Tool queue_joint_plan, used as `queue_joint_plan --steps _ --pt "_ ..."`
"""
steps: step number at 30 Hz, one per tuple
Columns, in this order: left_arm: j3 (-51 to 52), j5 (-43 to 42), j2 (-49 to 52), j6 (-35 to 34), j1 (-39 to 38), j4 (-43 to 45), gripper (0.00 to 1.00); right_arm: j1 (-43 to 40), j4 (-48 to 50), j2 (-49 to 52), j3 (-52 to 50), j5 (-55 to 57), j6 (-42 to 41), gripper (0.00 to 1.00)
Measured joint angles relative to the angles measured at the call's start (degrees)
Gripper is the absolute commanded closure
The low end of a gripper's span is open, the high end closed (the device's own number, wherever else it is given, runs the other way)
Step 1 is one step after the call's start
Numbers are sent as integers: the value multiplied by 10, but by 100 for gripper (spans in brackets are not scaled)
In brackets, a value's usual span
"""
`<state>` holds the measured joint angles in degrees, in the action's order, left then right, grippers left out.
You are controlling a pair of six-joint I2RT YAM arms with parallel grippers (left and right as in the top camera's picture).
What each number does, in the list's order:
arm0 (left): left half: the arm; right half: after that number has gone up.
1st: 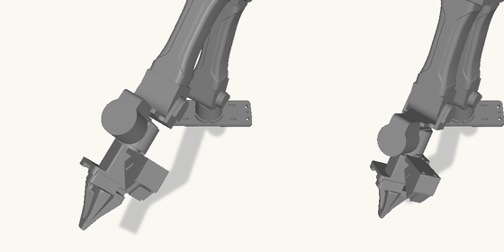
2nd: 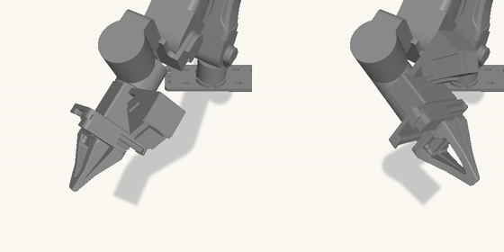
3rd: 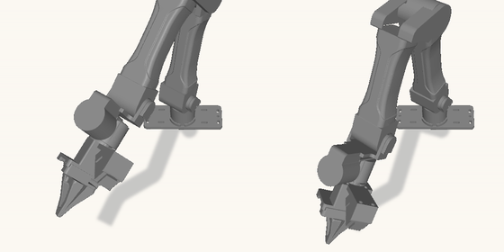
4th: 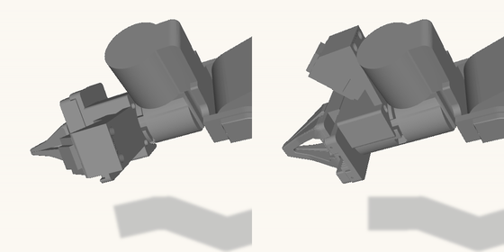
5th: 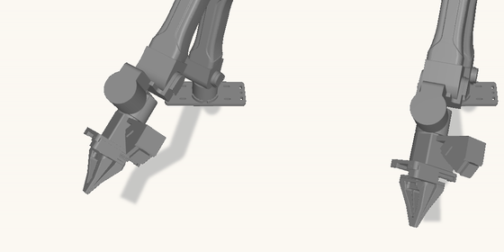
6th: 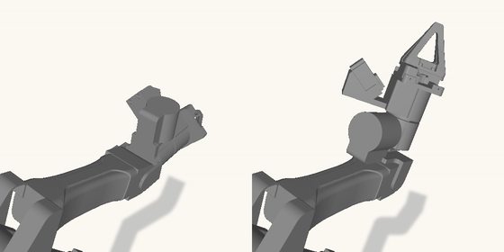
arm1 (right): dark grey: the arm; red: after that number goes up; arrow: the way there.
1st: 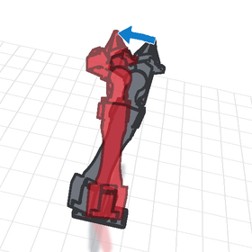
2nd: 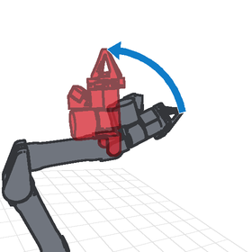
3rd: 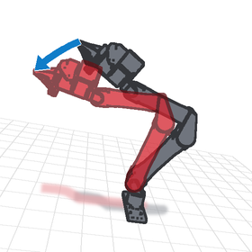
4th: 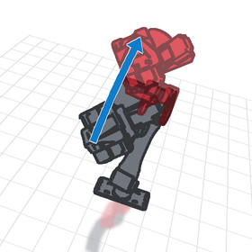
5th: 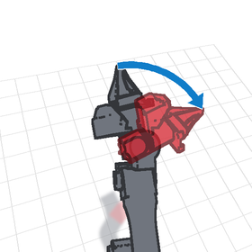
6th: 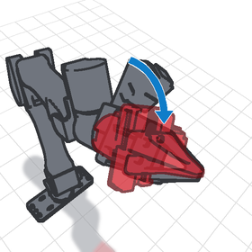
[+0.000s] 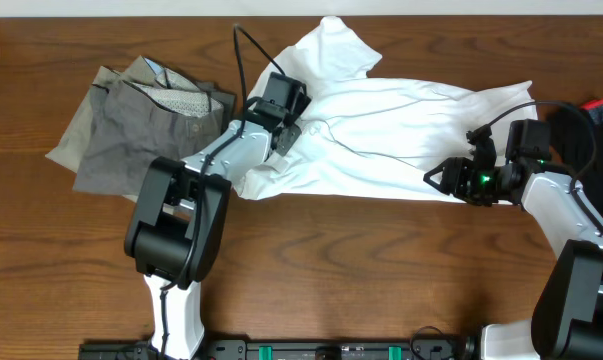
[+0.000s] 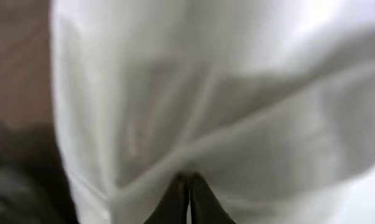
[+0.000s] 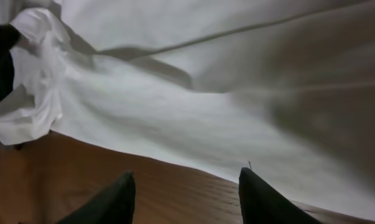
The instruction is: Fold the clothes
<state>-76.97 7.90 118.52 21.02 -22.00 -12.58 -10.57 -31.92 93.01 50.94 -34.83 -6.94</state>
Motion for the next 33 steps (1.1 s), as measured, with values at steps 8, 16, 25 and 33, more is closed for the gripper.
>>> queue_joint_plan --steps 8,16,25,33 --pt "-11 0 0 0 2 49 93 0 -2 0 0 9 0 48" --pt "-71 -48 -15 -16 -10 -129 84 0 -2 0 0 11 0 47" --pt "-70 -151 -14 -19 -62 -158 94 0 -3 0 0 15 0 48" --pt "-70 -150 41 -15 -57 -120 94 0 -11 0 0 16 0 48"
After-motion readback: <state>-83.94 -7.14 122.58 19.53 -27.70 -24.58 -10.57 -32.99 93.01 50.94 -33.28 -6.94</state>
